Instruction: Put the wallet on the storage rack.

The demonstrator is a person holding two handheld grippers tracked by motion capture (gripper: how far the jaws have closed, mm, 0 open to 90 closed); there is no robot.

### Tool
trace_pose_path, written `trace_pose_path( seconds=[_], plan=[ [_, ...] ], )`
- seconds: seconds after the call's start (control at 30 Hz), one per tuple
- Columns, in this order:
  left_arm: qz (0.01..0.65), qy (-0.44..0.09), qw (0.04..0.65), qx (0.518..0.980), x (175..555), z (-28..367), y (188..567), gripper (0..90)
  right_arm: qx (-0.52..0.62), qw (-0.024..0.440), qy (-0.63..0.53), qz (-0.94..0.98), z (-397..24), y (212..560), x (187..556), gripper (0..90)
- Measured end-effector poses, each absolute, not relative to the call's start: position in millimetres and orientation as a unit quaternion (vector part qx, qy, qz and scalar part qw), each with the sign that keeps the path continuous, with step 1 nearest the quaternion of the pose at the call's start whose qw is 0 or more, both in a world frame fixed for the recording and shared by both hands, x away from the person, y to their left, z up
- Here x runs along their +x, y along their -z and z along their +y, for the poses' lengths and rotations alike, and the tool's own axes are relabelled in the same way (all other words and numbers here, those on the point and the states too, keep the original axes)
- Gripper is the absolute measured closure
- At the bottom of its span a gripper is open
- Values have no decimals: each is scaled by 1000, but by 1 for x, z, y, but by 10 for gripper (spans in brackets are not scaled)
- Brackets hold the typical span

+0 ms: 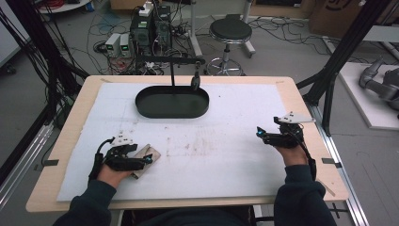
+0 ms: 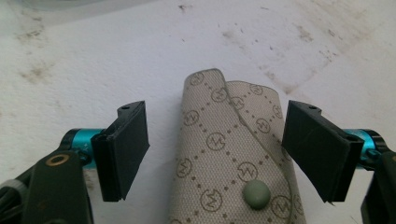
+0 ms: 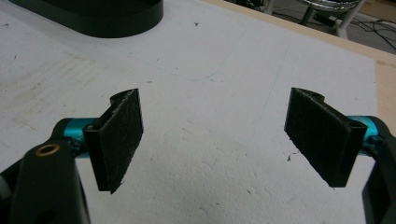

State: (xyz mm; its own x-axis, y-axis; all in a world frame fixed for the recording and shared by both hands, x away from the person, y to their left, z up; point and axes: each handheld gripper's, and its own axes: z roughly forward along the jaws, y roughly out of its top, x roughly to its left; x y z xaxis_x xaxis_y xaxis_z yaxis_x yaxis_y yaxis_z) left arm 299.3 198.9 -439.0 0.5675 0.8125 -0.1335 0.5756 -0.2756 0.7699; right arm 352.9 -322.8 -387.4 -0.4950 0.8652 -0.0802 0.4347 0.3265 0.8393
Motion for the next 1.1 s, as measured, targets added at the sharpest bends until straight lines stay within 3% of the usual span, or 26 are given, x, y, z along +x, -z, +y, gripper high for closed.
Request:
trace_pose_path(
  seconds=[0.23, 0.47, 1.1],
  plan=[
    [428, -156, 364, 812, 292, 192, 445, 230, 424, 271, -396, 768, -323, 388, 353, 199],
    [427, -165, 366, 810, 296, 195, 440, 369, 424, 271, -395, 768, -323, 388, 353, 199],
    [427, -210, 484, 734, 350, 218, 394, 388, 430, 270, -395, 766, -324, 389, 354, 199]
  ],
)
